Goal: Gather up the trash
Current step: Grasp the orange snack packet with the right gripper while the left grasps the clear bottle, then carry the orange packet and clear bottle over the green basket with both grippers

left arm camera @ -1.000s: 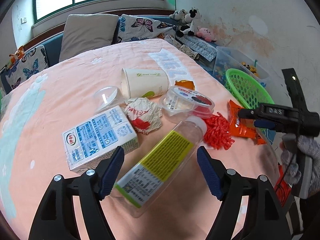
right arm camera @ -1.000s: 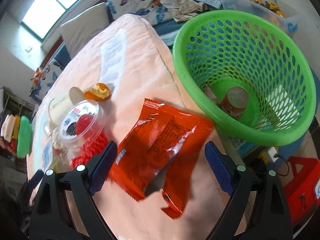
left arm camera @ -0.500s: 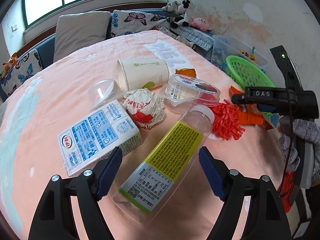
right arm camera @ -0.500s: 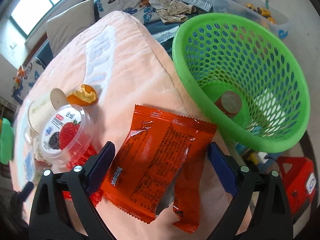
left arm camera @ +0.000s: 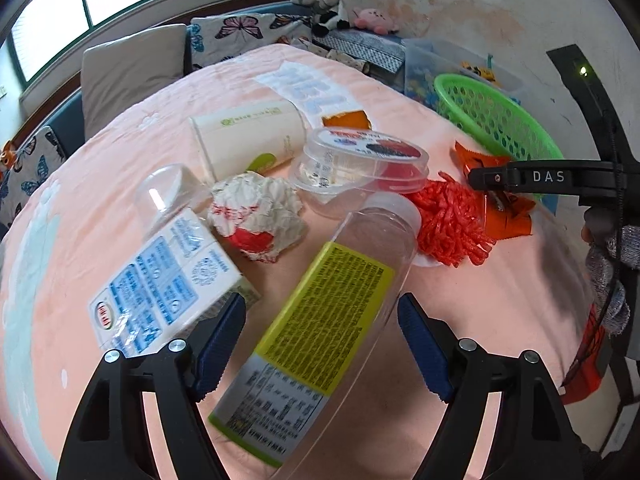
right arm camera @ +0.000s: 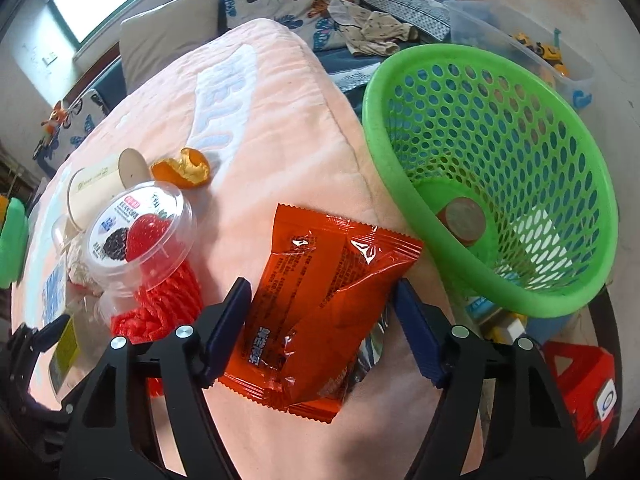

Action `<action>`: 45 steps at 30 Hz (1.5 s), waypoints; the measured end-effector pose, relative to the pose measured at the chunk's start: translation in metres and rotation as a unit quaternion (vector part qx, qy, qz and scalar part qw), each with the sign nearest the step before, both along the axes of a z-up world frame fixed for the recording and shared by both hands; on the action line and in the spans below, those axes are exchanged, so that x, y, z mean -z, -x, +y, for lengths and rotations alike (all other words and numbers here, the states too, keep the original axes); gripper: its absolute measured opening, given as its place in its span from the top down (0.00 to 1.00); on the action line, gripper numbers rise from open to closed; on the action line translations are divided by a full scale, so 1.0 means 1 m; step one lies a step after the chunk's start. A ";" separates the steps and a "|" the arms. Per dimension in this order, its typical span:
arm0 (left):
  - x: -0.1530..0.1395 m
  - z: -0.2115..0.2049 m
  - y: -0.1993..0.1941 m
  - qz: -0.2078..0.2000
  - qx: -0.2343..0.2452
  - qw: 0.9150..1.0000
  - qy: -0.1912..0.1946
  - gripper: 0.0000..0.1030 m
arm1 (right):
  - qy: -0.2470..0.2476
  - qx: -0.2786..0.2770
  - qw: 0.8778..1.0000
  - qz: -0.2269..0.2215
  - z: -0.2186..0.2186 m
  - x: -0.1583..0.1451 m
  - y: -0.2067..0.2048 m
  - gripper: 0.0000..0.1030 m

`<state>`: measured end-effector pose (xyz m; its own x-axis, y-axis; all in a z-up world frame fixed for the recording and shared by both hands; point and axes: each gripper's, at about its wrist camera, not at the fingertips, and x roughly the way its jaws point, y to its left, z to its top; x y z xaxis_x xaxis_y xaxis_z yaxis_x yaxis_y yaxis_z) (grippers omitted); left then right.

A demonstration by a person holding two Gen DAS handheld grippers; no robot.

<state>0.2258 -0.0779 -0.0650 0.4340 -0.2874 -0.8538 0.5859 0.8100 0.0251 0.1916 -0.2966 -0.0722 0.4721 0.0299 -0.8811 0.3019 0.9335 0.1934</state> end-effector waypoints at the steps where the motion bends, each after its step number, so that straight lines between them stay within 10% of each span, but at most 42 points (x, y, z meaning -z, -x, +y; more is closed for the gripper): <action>1: 0.002 -0.002 -0.001 0.002 0.001 1.000 -0.003 0.30 | 0.000 -0.003 1.000 -0.001 0.000 0.000 0.001 0.30; 12: 0.006 -0.008 0.007 0.007 0.011 1.000 0.002 0.52 | 0.003 -0.028 0.999 -0.019 0.006 -0.010 0.011 0.39; 45: -0.036 0.010 0.041 -0.029 -0.022 0.998 0.050 0.55 | -0.026 -0.046 0.997 -0.052 0.003 -0.020 0.028 0.57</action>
